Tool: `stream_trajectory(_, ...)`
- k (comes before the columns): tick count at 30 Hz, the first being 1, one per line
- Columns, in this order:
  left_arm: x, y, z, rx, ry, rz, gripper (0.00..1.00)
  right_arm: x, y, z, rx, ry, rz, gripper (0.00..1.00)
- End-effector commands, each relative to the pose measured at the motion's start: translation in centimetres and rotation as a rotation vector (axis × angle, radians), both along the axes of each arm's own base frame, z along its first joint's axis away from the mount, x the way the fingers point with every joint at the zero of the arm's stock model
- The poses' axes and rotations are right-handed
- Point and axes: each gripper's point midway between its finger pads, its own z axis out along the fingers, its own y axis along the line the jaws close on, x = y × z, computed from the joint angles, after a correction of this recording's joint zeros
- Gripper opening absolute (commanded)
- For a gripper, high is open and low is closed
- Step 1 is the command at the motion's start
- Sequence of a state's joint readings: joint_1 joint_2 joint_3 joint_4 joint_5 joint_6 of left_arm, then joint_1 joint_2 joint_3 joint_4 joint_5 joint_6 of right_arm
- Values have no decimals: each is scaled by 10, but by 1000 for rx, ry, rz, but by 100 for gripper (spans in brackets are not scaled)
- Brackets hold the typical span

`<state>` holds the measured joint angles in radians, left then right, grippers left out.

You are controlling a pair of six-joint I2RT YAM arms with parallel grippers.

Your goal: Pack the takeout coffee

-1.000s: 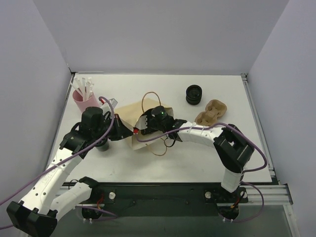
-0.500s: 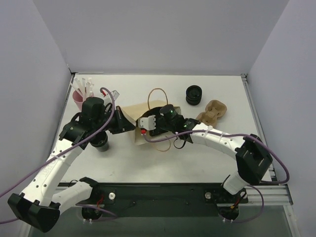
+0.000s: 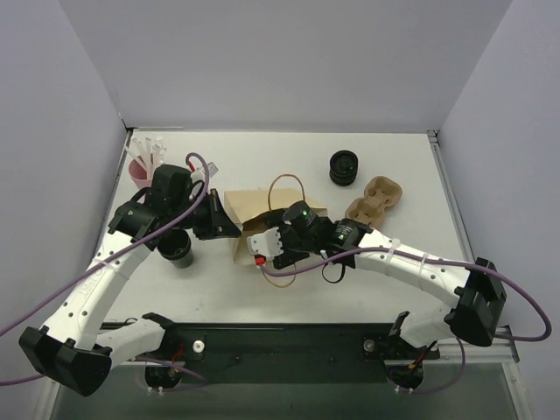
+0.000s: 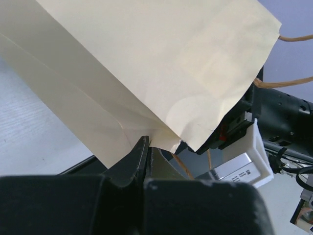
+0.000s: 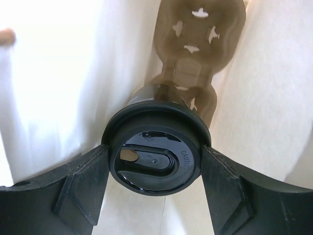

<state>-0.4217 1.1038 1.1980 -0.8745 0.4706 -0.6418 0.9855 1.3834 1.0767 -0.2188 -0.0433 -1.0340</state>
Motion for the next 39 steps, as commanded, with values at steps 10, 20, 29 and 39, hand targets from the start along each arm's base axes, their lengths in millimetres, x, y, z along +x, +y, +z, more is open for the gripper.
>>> stream_trajectory(10, -12, 1, 22, -25, 4, -41, 0, -6, -22, 47, 1, -26, -92, 64)
stream_trajectory(20, -11, 7, 5, 28, 7, -42, 0, 27, 2, 34, 71, -94, -65, 63)
stream_trajectory(29, 3, 13, 4, 77, -2, -2, 0, 46, 17, 25, 58, -73, -34, 61)
stream_trajectory(39, 28, 29, 19, 145, -142, 87, 28, 33, 12, 19, 69, -22, -87, 58)
